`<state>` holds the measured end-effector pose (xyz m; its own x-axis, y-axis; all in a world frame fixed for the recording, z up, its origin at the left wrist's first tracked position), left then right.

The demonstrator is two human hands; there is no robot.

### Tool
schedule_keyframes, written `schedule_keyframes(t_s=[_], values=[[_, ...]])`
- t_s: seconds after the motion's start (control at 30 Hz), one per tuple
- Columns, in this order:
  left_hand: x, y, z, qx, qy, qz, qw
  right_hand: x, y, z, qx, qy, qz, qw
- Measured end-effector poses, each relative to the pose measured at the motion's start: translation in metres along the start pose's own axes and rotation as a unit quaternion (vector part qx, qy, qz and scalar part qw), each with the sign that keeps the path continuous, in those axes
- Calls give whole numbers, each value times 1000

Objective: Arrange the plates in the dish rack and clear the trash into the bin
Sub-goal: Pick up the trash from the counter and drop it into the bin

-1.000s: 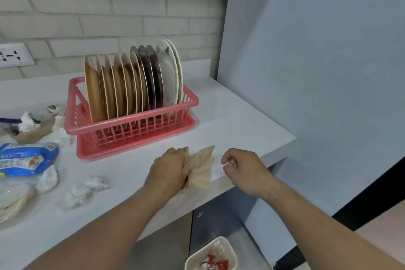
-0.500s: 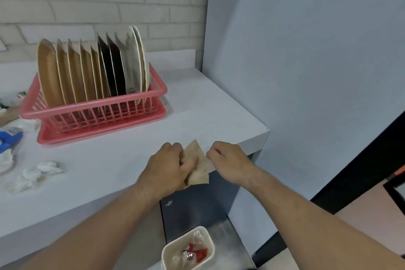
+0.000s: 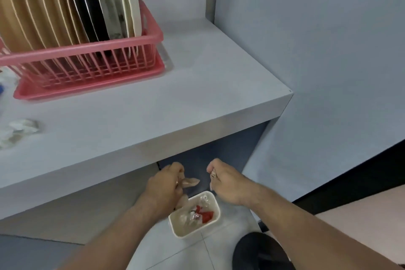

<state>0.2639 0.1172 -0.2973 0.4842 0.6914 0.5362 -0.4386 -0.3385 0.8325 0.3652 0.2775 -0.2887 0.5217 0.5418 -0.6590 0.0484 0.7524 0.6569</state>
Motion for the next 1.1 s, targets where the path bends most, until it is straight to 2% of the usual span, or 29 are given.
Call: schedule_keyframes(t_s=[0.13, 0.27, 0.53, 0.77, 0.9, 1.1], values=[[-30, -54, -15, -33, -11, -16, 999, 44, -29, -11, -15, -44, 21, 999], [-61, -114, -37, -43, -21, -19, 999, 88, -66, -39, 26, -57, 45, 997], [-154, -264, -74, -49, -65, -64, 995, 216, -200, -142, 44, -55, 85, 994], [-233, -345, -80, -34, -66, -88, 993, 301, -332, -237, -55, -66, 124, 989], [-258, -374, -82, -4, -52, -72, 996, 333, -375, -266, -131, -89, 141, 977], [-272, -389, -77, 16, -52, -87, 995, 360, -404, -295, -132, -86, 195, 968]])
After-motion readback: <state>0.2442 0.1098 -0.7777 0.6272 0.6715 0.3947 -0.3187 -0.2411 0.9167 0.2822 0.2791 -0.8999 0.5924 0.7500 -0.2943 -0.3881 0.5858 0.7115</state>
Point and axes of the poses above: each hand's wrist, its own z-axis away from the middle knuckle, its own y-axis out of the back of the hand, x = y × z, the point moved 1 cm from there along -z, towards the middle knuckle, and after that the axes turned 7 degrees about x, right-handed, at the moved point
